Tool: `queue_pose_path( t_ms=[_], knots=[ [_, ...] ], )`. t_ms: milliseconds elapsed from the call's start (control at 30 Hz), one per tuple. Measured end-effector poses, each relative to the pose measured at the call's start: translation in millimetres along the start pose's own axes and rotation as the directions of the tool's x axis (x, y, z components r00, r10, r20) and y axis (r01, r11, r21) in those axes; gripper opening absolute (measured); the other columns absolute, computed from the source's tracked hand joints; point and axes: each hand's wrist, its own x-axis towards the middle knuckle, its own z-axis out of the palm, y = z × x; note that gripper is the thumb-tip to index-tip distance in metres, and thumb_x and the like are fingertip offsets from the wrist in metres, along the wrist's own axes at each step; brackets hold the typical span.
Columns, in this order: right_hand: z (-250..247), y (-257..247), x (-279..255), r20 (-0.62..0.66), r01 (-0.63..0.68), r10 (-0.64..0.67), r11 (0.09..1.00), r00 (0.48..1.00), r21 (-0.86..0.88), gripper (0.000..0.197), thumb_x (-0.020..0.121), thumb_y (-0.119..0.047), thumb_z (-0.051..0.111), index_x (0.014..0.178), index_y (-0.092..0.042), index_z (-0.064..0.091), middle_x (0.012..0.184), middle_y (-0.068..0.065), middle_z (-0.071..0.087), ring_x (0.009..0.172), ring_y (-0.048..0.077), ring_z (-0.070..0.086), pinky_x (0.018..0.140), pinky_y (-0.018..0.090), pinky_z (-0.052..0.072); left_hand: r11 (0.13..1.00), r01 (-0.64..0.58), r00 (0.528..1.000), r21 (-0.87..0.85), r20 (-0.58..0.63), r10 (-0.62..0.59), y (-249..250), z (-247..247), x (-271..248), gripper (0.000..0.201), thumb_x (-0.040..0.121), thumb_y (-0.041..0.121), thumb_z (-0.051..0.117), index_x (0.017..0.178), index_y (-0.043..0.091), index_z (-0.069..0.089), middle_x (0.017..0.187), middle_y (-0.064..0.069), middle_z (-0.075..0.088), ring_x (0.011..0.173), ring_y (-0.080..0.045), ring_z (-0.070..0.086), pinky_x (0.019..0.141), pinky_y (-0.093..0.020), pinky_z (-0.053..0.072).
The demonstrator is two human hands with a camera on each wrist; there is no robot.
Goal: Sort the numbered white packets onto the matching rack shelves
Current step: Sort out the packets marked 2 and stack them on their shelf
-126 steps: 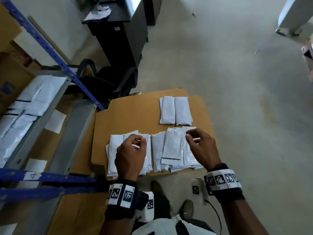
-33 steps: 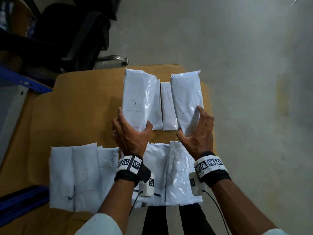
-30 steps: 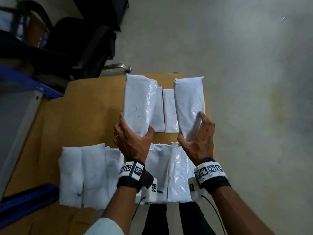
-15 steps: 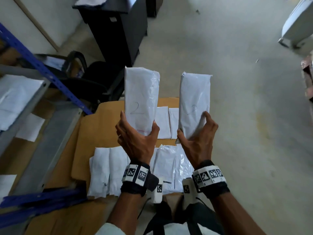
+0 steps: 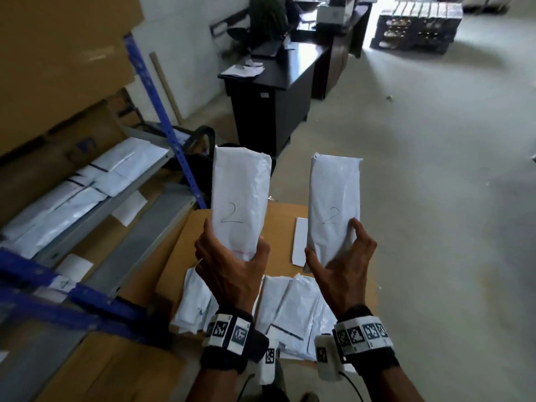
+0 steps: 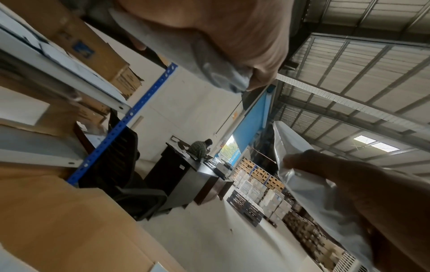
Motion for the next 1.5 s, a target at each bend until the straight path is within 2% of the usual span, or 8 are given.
queue_pose_path(
  t_ms=[267, 433, 667, 800, 900, 1233, 1367, 1500],
  knots=[
    [27, -43, -27, 0.095, 0.082, -0.087, 0.995, 0.992, 0.055, 0.097, 0.071, -0.027, 0.093, 0.147, -0.009, 0.036, 0.139, 0.006, 0.036, 0.130, 0.009, 0.034, 0.105, 0.001, 0.023, 0.999, 0.049, 0.992, 0.021, -0.117, -0.046, -33, -51, 1, 0.097, 0.070, 0.059, 0.072, 0.147, 0.013, 0.034, 0.129, -0.010, 0.046, 0.113, -0.029, 0.048, 0.091, -0.048, 0.046],
    [54, -64, -40, 0.115, 0.124, -0.127, 0.992, 0.985, 0.036, 0.096, 0.072, -0.031, 0.092, 0.147, -0.012, 0.035, 0.140, 0.001, 0.036, 0.133, 0.019, 0.038, 0.111, 0.028, 0.037, 0.998, 0.069, 0.992, 0.008, -0.109, -0.067, -59, -72, 14, 0.098, 0.069, 0.061, 0.071, 0.147, 0.015, 0.034, 0.129, -0.010, 0.046, 0.112, -0.029, 0.049, 0.089, -0.054, 0.049],
    [118, -109, -79, 0.098, 0.078, -0.083, 0.996, 0.992, 0.053, 0.094, 0.073, -0.030, 0.091, 0.148, -0.012, 0.036, 0.141, 0.008, 0.038, 0.133, 0.018, 0.037, 0.105, 0.002, 0.024, 1.000, 0.022, 0.997, 0.014, -0.078, -0.021, -122, -117, 61, 0.100, 0.065, 0.055, 0.077, 0.146, 0.015, 0.037, 0.128, -0.008, 0.046, 0.112, -0.029, 0.049, 0.089, -0.050, 0.048],
    [159, -127, -114, 0.097, 0.049, -0.051, 0.998, 0.994, 0.026, 0.092, 0.073, -0.031, 0.090, 0.147, -0.015, 0.037, 0.141, 0.003, 0.036, 0.135, 0.021, 0.037, 0.111, 0.035, 0.040, 0.998, 0.019, 0.999, 0.052, -0.043, -0.016, -168, -139, 84, 0.103, 0.061, 0.060, 0.079, 0.146, 0.017, 0.037, 0.127, -0.006, 0.047, 0.110, -0.029, 0.052, 0.089, -0.049, 0.047],
    [185, -137, -134, 0.140, 0.057, -0.056, 0.998, 0.989, -0.001, 0.092, 0.074, -0.030, 0.090, 0.147, -0.014, 0.037, 0.140, 0.007, 0.037, 0.135, 0.023, 0.037, 0.110, 0.044, 0.042, 0.995, 0.010, 1.000, 0.103, 0.020, -0.013, -202, -154, 94, 0.102, 0.062, 0.068, 0.074, 0.144, 0.021, 0.038, 0.125, -0.004, 0.047, 0.108, -0.026, 0.052, 0.089, -0.051, 0.049],
    [242, -156, -135, 0.267, 0.079, -0.068, 0.996, 0.961, -0.034, 0.087, 0.074, -0.023, 0.090, 0.144, -0.007, 0.041, 0.140, 0.016, 0.041, 0.129, 0.018, 0.036, 0.103, 0.004, 0.021, 0.977, 0.029, 0.996, 0.209, 0.074, -0.046, -260, -175, 135, 0.103, 0.063, 0.085, 0.055, 0.144, 0.024, 0.038, 0.127, -0.001, 0.048, 0.112, -0.023, 0.049, 0.095, -0.046, 0.047],
    [275, -152, -110, 0.291, 0.042, -0.040, 0.999, 0.956, 0.001, 0.087, 0.075, -0.024, 0.089, 0.146, -0.011, 0.039, 0.141, 0.012, 0.036, 0.132, 0.022, 0.035, 0.107, 0.033, 0.034, 0.970, 0.061, 0.990, 0.234, 0.110, -0.089, -265, -168, 167, 0.102, 0.061, 0.075, 0.058, 0.146, 0.025, 0.033, 0.131, -0.001, 0.046, 0.119, -0.025, 0.044, 0.103, -0.049, 0.039],
    [322, -151, -70, 0.281, 0.029, -0.039, 0.999, 0.959, 0.039, 0.086, 0.076, -0.023, 0.089, 0.144, -0.010, 0.039, 0.140, 0.010, 0.035, 0.134, 0.030, 0.035, 0.109, 0.045, 0.038, 0.960, 0.084, 0.985, 0.267, 0.121, -0.120, -269, -155, 209, 0.101, 0.061, 0.068, 0.057, 0.149, 0.026, 0.030, 0.136, -0.004, 0.044, 0.129, -0.030, 0.038, 0.110, -0.052, 0.029]
  ],
)
